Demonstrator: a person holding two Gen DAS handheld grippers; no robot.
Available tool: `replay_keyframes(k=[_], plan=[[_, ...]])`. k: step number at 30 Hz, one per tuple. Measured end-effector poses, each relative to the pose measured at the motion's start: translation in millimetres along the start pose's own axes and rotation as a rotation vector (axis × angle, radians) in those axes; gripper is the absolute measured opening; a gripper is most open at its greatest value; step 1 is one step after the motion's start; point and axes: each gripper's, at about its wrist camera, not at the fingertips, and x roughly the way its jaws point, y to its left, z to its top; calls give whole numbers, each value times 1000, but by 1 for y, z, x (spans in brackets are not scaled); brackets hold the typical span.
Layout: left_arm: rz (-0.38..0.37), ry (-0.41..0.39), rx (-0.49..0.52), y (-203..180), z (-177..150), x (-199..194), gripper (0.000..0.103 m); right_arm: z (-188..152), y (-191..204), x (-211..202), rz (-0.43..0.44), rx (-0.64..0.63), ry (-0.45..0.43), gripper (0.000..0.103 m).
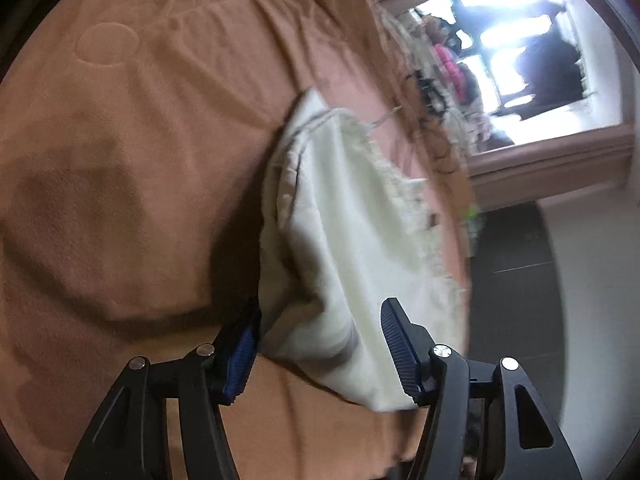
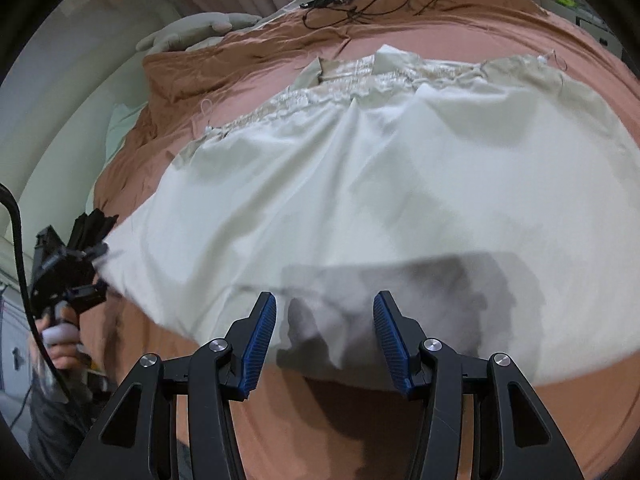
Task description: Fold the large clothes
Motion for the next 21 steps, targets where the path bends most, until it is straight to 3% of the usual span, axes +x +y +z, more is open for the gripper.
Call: replay_keyframes(k=[4, 11, 15, 21], plan=[[7, -7, 24, -10, -5, 1, 61, -7, 6, -4, 5, 2, -4, 51], [14, 32, -45, 0, -6, 32, 61, -19, 5, -12, -11, 18, -4, 51], [31, -8, -64, 6, -5, 35, 61, -24, 0, -16, -30, 25, -8, 51], [78, -41, -60, 10, -3, 35, 38, -21, 10, -9, -34, 4, -3, 51]])
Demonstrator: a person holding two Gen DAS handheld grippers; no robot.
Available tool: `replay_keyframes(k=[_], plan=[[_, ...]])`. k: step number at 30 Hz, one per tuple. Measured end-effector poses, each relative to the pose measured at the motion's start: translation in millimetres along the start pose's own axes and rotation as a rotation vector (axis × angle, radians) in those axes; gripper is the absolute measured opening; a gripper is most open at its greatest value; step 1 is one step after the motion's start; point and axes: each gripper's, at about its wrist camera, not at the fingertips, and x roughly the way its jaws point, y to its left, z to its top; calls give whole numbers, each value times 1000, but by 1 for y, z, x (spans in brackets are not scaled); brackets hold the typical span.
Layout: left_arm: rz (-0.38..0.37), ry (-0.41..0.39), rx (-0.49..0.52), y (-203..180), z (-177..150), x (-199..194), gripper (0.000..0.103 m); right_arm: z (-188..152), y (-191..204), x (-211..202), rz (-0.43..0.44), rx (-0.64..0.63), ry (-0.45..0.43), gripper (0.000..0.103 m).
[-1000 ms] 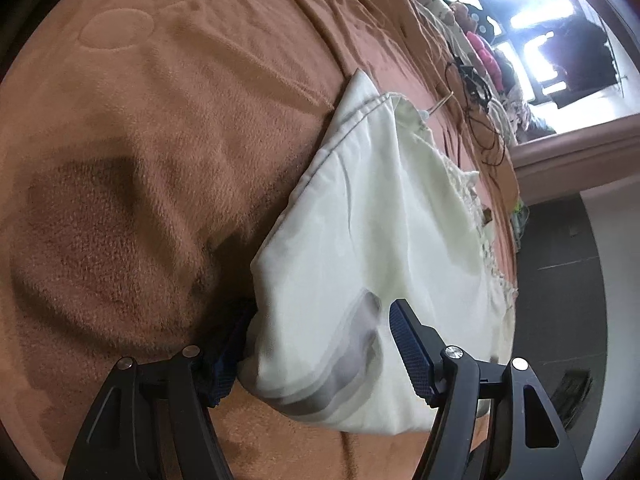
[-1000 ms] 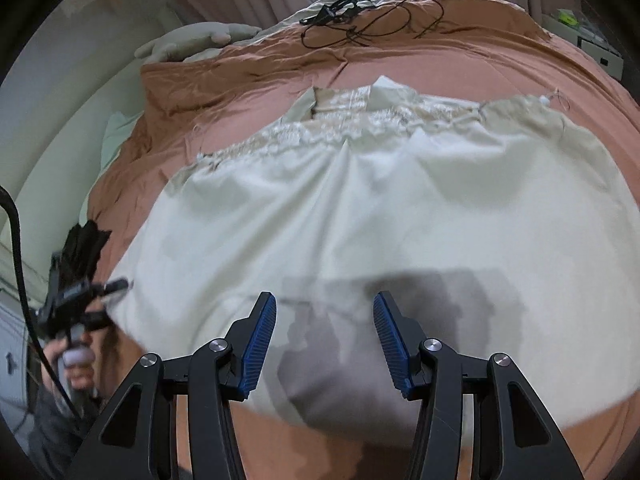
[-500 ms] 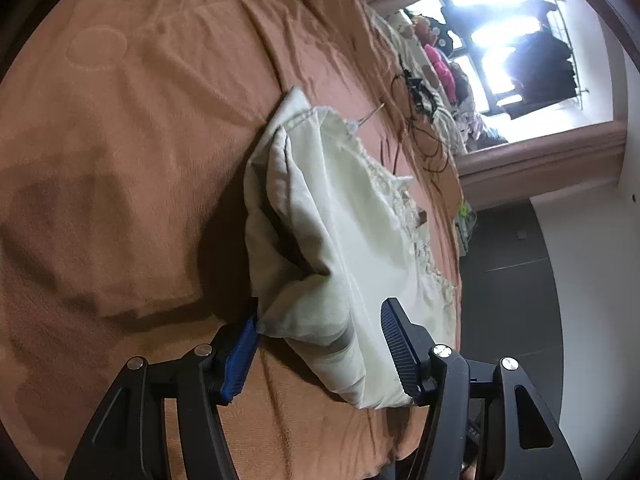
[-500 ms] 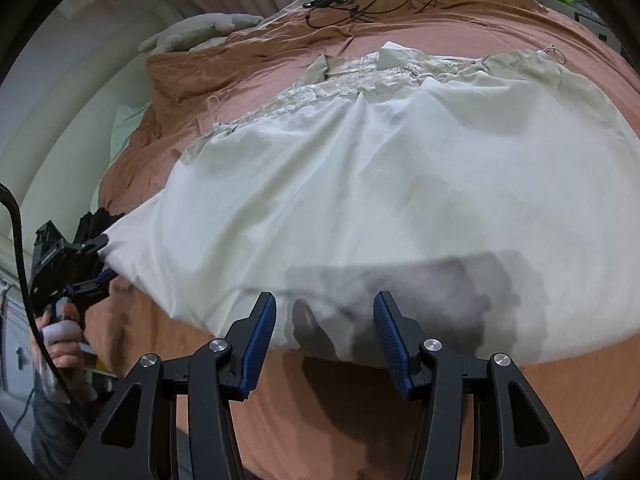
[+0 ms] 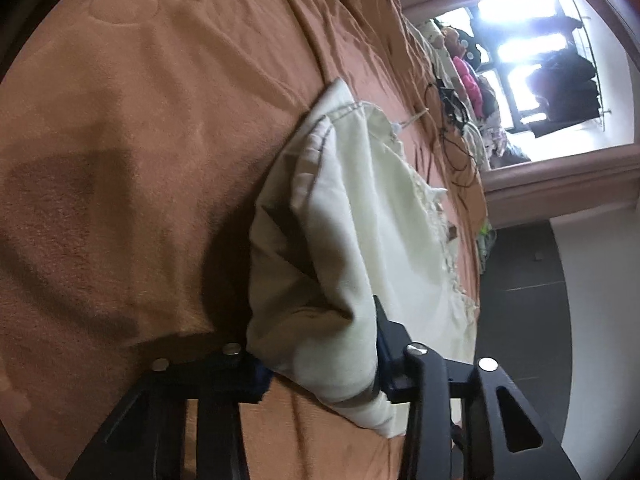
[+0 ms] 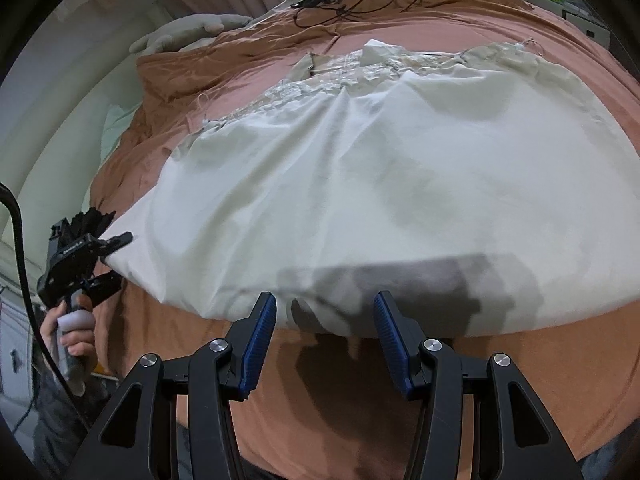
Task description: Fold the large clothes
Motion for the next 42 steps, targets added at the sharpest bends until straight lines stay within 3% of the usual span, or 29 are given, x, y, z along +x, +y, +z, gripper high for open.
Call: replay_keyframes(k=[2, 9, 14, 23, 36, 42], plan=[[13, -7, -7, 5, -1, 0, 28, 0, 10, 4, 0, -23, -5, 51], [21, -19, 2, 9, -5, -3, 22, -1, 23, 42, -65, -95, 25, 51], [6, -27, 6, 7, -7, -8, 18, 10, 18, 53, -109, -70, 23, 38], [-8, -32, 11, -1, -7, -13, 17, 40, 20, 72, -140, -59, 38, 35], [50, -36, -50, 9, -8, -3, 17, 109, 10, 107, -175, -47, 53, 33], [68, -38, -73, 8, -10, -1, 17, 141, -4, 121, -141, 3, 47, 30]])
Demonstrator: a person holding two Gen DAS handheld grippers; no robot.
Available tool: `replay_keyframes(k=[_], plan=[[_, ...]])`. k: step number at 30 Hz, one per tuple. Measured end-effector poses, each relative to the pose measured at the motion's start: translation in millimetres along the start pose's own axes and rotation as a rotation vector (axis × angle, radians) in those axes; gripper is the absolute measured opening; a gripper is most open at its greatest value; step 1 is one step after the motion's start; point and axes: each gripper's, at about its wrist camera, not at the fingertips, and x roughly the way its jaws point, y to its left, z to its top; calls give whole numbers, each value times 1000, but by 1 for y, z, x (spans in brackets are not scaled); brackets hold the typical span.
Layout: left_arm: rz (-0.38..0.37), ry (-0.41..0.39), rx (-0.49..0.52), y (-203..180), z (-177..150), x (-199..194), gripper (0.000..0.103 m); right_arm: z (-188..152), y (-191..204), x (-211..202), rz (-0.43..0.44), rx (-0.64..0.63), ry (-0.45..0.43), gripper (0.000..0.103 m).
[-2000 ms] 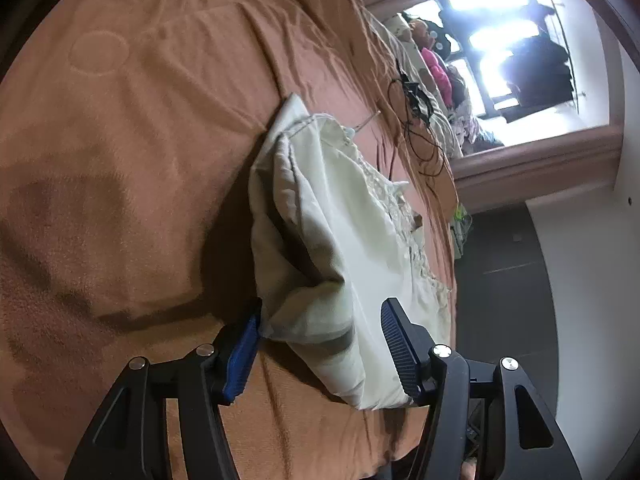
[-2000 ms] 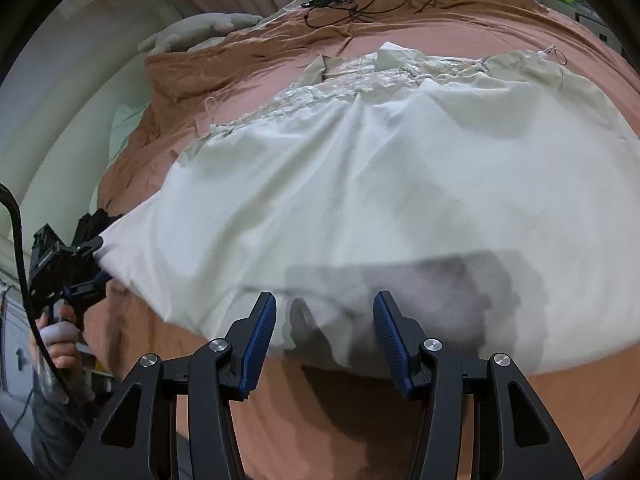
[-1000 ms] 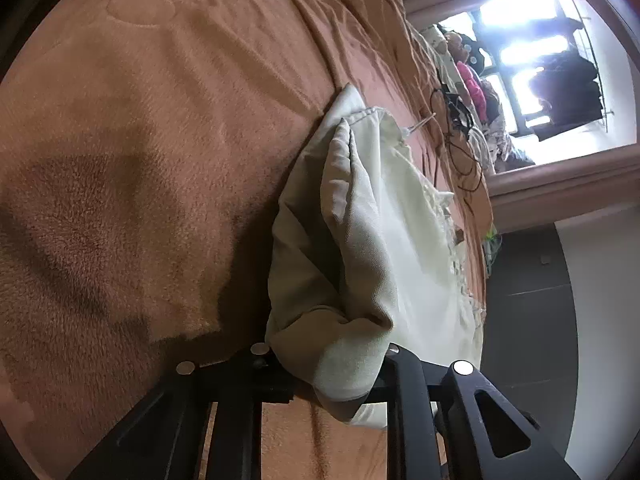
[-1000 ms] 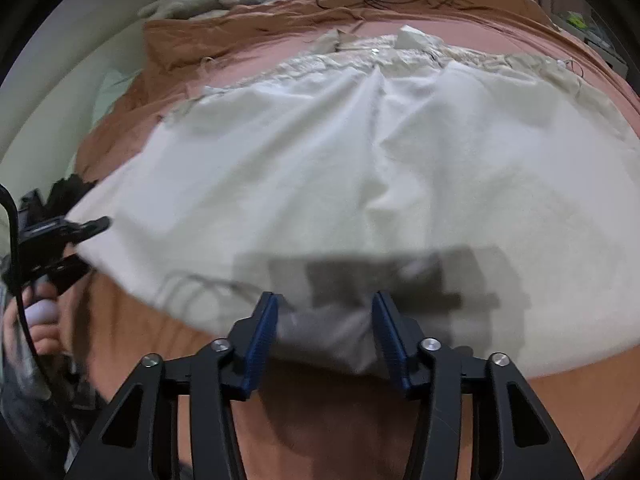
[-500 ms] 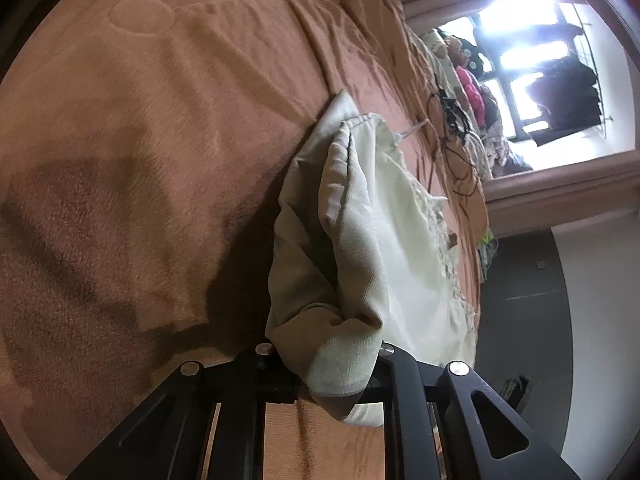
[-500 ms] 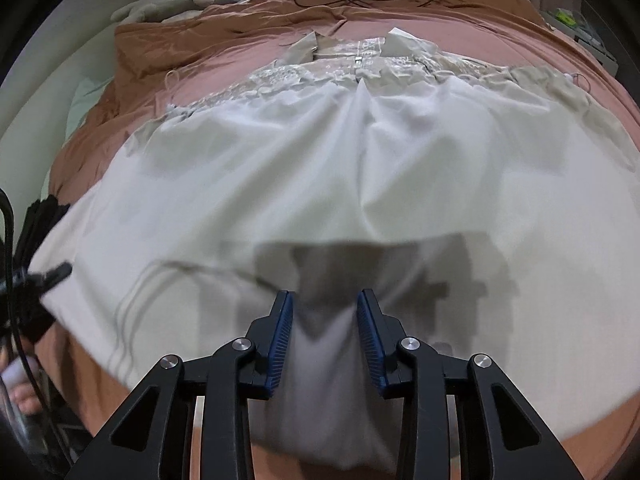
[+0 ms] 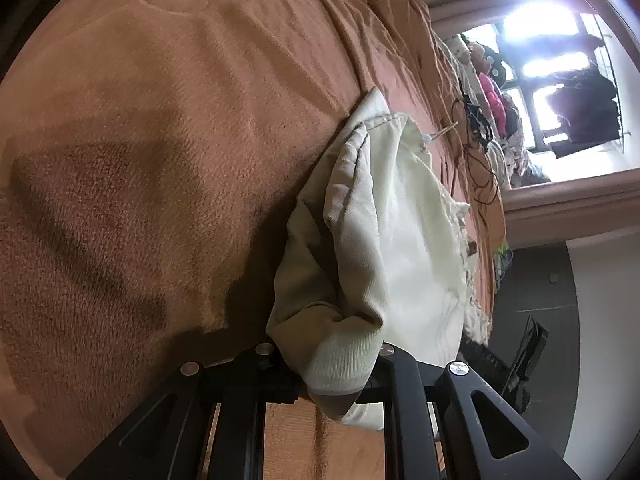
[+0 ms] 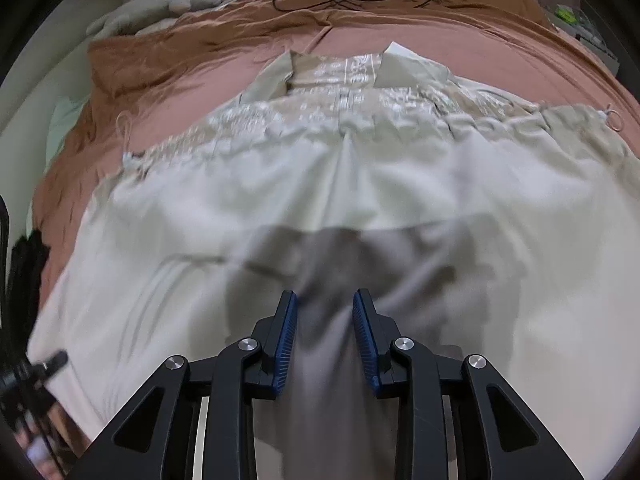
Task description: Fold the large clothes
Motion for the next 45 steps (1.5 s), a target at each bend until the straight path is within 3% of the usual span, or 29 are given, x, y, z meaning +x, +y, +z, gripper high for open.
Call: replay_keyframes(k=[10, 14, 18, 27, 31, 37, 39, 45], plan=[[9, -2, -8, 5, -2, -1, 17, 42, -16, 20, 111, 77, 5, 30], [-4, -11, 2, -6, -1, -8, 16, 42, -16, -8, 131, 50, -43, 30], [-37, -30, 23, -20, 0, -17, 15, 19, -19, -45, 162, 36, -76, 30], [-96, -59, 119, -72, 2, -38, 14, -64, -11, -80, 243, 8, -27, 30], [-103, -66, 152, -95, 2, -42, 14, -93, -8, -89, 220, -1, -39, 30], [-115, -76, 214, -127, 0, -49, 14, -129, -8, -67, 213, 18, 25, 24], [-127, -67, 239, -140, -1, -49, 14, -136, -8, -59, 182, -4, 10, 20], [-136, -62, 377, -200, -17, -51, 14, -144, -16, -53, 202, 13, -32, 13]])
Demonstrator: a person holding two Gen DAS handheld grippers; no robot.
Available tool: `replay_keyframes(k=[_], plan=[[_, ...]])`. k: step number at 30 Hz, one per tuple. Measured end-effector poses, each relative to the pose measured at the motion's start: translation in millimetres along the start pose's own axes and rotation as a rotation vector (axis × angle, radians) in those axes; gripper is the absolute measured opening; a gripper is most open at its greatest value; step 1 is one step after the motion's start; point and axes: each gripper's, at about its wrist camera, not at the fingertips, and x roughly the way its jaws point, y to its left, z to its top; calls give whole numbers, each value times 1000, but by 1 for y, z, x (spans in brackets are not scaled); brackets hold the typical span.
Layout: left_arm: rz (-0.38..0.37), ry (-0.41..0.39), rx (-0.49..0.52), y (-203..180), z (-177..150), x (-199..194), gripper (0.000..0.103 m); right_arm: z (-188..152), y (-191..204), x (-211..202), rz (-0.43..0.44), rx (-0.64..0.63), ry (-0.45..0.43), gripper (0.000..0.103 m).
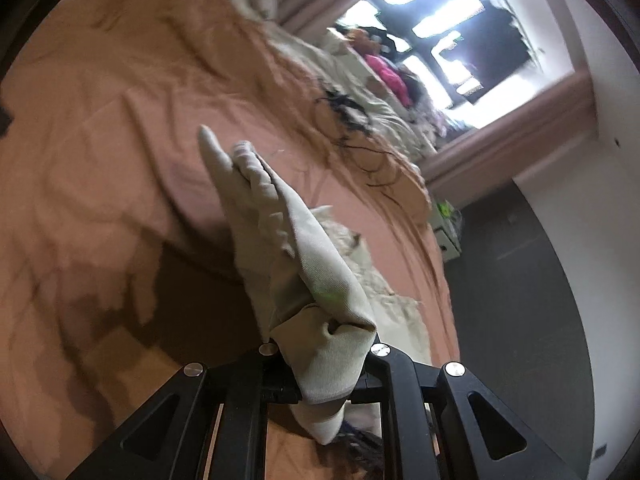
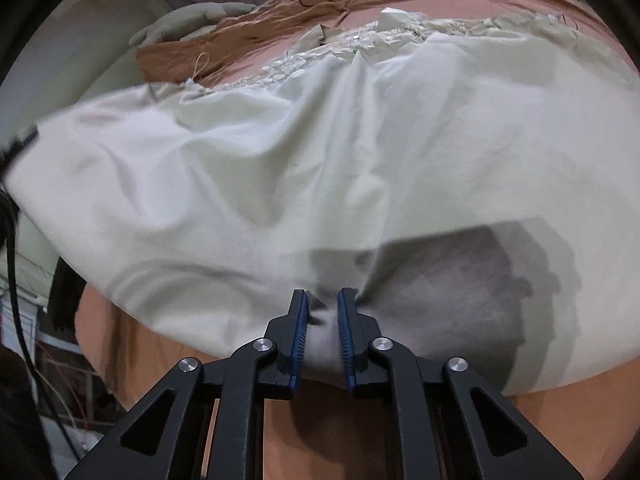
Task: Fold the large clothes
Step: 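Lift the hem with both grippers and fold it toward the collar, opening the right gripper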
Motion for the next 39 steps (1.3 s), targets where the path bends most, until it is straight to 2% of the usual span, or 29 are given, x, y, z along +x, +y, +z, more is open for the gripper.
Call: replay_keyframes(k=[5, 13, 19, 32, 39], plan=[[-32, 8, 91, -53, -3, 7, 14, -2, -15, -2, 81, 64, 16, 12], [-78, 39, 161, -119, -7, 27, 14, -7, -29, -13, 199, 120, 42, 11], [-86, 73, 214, -160, -15, 47, 14, -12, -50, -63, 247, 133, -37, 15], [-105, 193, 320, -228, -54, 117, 14, -51, -165, -160, 157, 359, -226, 15], [-99, 324, 368, -252, -96, 194, 14, -83, -203, -190, 96, 447, -275, 16]])
